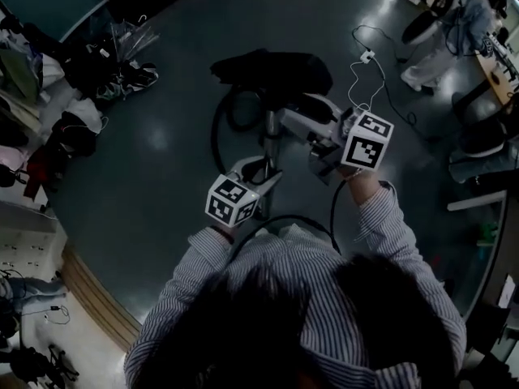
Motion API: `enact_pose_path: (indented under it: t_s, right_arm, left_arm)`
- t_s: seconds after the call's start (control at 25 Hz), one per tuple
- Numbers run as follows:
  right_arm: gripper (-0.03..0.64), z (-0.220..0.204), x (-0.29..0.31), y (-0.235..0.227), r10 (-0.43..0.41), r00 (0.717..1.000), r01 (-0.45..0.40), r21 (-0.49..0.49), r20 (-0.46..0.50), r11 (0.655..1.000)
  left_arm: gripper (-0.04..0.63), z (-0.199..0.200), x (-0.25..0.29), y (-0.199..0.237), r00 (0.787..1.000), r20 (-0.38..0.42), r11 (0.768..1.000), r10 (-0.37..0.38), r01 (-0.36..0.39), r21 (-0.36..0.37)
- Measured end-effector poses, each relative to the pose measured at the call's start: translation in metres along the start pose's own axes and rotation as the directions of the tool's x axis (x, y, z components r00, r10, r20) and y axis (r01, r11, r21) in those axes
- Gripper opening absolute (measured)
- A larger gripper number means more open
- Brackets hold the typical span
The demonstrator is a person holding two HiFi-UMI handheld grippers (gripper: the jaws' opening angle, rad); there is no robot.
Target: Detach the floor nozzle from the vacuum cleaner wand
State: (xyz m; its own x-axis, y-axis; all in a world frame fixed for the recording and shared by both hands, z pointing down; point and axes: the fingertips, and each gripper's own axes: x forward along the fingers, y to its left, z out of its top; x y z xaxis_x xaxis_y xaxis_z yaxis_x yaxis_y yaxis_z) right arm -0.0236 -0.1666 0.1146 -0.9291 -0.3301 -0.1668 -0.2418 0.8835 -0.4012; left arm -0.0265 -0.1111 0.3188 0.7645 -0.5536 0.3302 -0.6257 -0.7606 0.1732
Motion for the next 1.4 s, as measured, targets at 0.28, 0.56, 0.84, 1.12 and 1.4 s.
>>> enact_pose_path:
  t_s: [0.28,0.56,0.84,1.12,1.4]
  right_arm:
    - [0.255,0.01,0.01,0.021,0.084,0.995,-0.082,0.046,-0.051,0.996]
    - [0.255,0.007,0.015,0.032,0.17,0.983,-0.162,0.108,-0.07,0.981]
    - [0.163,0.006,0.009,0.029,0.143,0.987,-0.139,0.053,-0.074,0.989]
    - [0.161,0.0,0.005,0.031,0.055,0.986,-0.078,-0.142,-0.159,0.987]
    - [0.163,0.008,0.0,0.023,0.083,0.991,-0.089,-0.05,-0.107,0.995]
  left_arm:
    - [0.184,-0.001,-0.01,-0.006,1.0,0.003,0.999,0.008,-0.008,-0.038]
    - [0.184,-0.007,0.007,-0.034,0.999,-0.034,0.999,-0.042,0.041,-0.014]
    - [0.183,-0.017,0.011,-0.043,0.997,-0.052,0.998,-0.063,0.063,-0.012]
    - [0.181,-0.018,0.015,-0.052,0.995,-0.053,0.996,-0.08,0.078,-0.048]
    - [0.181,-0.013,0.014,-0.049,0.994,-0.026,0.994,-0.104,0.103,-0.041]
